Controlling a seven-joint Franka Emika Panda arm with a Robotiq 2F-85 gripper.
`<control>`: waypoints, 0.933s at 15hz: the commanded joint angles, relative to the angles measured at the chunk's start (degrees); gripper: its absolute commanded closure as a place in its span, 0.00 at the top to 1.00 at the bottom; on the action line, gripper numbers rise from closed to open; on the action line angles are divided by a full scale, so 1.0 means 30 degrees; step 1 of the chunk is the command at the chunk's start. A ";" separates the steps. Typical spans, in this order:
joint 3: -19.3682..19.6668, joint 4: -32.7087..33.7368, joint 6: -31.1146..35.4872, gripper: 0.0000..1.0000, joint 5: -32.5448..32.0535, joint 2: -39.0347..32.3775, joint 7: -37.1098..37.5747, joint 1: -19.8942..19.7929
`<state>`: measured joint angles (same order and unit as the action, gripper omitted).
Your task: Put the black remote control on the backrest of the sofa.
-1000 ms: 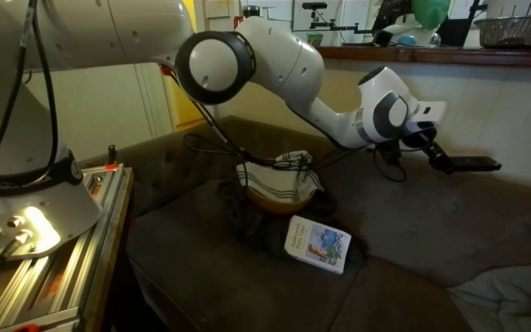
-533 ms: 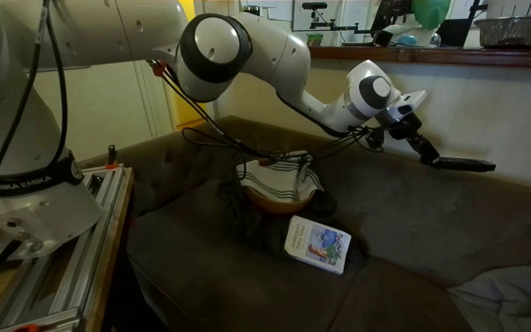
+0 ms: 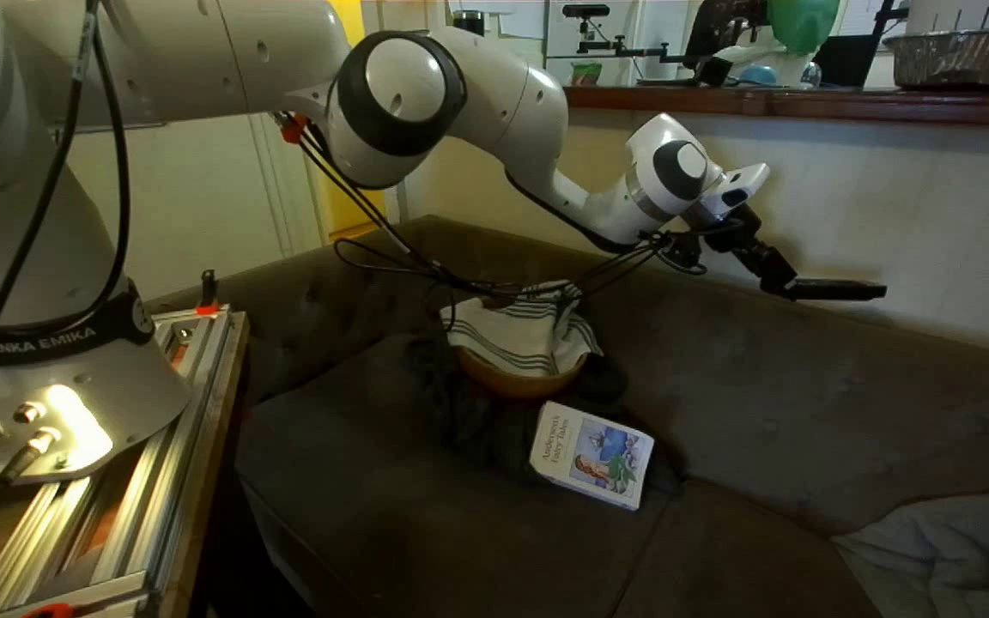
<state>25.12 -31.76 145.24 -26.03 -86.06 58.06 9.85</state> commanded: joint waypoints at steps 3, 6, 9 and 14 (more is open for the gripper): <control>-0.1086 -0.0726 0.3209 0.37 -0.0055 -0.0025 -0.1925 -0.0679; -0.1724 -0.1182 0.4652 0.37 0.0374 -0.0047 -0.3354 -0.1118; -0.2072 -0.1649 0.6069 0.37 0.0716 -0.0057 -0.4726 -0.1414; -0.3206 -0.1924 0.7205 0.37 0.0178 -0.0073 -0.5973 -0.1956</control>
<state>17.77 -37.46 164.50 -25.50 -86.28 43.39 5.06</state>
